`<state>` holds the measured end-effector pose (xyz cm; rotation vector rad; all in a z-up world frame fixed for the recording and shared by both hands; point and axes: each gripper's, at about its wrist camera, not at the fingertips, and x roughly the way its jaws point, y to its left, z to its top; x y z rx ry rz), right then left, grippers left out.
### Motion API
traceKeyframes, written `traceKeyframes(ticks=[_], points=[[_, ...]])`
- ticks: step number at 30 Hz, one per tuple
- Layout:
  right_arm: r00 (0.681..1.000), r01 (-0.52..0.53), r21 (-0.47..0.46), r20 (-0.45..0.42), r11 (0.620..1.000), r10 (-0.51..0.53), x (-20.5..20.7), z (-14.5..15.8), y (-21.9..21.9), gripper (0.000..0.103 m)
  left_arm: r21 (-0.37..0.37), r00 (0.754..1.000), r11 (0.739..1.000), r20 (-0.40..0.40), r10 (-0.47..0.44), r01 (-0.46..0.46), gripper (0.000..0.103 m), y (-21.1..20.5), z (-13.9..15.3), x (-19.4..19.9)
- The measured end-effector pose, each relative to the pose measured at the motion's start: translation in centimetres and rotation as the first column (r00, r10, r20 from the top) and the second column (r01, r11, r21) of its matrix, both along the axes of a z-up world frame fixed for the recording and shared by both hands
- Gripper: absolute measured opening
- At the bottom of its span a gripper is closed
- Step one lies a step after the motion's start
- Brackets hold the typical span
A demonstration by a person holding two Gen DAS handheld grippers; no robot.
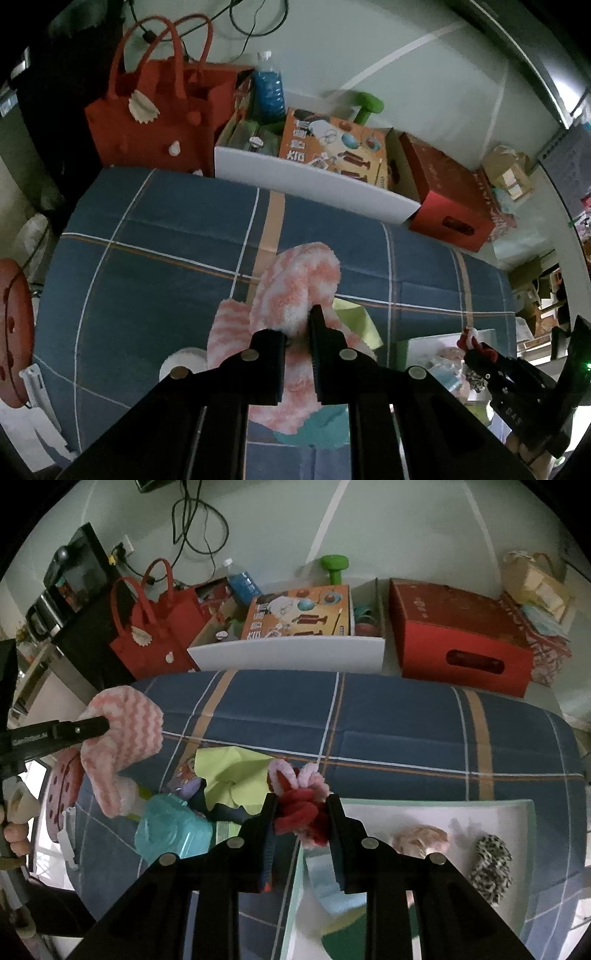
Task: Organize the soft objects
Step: 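Carry the pink cloth and red hair tie over the tray with both tools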
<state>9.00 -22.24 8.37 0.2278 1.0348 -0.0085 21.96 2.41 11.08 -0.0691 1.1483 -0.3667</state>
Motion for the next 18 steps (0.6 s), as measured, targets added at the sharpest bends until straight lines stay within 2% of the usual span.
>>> traceKeyframes(ticks=[7, 13, 18], points=[[1.000, 0.024, 0.002, -0.007, 1.000, -0.024, -3.1, 0.8, -2.0, 0.027, 0.002, 0.998, 0.998, 0.024, -0.058, 0.058, 0.012, -2.4, 1.6, -3.2], [0.996, 0.079, -0.002, -0.036, 0.997, -0.079, -6.1, 0.4, -5.7, 0.027, 0.002, 0.989, 0.989, 0.018, -0.150, 0.150, 0.012, -6.9, 1.0, -6.5], [0.988, 0.138, -0.012, -0.071, 0.990, -0.139, -8.7, -0.9, -9.2, 0.027, 0.006, 0.971, 0.971, 0.000, -0.238, 0.238, 0.012, -11.3, 0.2, -9.0]])
